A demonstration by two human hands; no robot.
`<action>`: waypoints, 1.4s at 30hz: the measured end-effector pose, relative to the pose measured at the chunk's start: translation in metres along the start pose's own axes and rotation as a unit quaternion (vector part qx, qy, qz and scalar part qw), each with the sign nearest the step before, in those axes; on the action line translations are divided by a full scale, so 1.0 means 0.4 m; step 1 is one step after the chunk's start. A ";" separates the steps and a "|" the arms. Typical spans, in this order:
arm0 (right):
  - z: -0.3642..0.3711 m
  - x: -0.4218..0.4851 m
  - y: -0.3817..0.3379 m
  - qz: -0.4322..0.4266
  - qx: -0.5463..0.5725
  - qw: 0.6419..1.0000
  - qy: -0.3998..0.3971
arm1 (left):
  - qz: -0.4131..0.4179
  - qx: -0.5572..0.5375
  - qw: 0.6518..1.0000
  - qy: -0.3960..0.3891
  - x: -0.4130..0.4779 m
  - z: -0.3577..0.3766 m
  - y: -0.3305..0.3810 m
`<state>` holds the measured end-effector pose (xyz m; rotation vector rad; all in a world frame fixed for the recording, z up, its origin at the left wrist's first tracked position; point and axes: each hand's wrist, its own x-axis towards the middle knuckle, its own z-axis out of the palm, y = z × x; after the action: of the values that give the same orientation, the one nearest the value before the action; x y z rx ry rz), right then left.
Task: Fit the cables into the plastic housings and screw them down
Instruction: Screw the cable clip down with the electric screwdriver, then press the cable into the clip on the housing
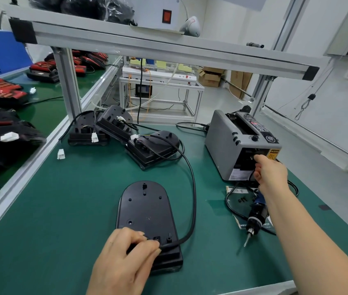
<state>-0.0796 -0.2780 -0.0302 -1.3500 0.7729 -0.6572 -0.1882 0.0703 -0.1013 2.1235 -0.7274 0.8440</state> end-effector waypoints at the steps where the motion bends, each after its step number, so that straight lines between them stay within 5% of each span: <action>1: -0.006 -0.005 -0.001 0.006 0.003 1.000 -0.012 | -0.001 -0.001 1.000 -0.002 0.000 -0.001 0.000; 12: 0.019 -0.199 0.005 0.028 -0.048 0.949 -0.310 | -0.041 -0.042 0.997 -0.058 0.024 -0.036 0.009; 21: 0.095 -0.380 -0.008 -0.051 -0.138 0.855 -0.497 | -0.205 -0.110 0.971 -0.062 0.134 -0.052 0.006; 28: 0.126 -0.441 0.006 -0.100 -0.161 0.817 -0.545 | -0.259 -0.151 0.951 -0.075 0.186 -0.040 -0.009; 38: 0.132 -0.457 0.025 -0.162 -0.232 0.832 -0.476 | -0.293 -0.165 0.938 -0.085 0.168 -0.055 -0.019; 42: 0.147 -0.483 0.017 -0.202 -0.255 0.806 -0.495 | -0.297 -0.165 0.936 -0.090 0.159 -0.063 -0.027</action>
<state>-0.1479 -0.0888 -0.0132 -2.0957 -0.2415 0.0352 -0.1495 0.0818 -0.0450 1.9562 -0.2514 0.1841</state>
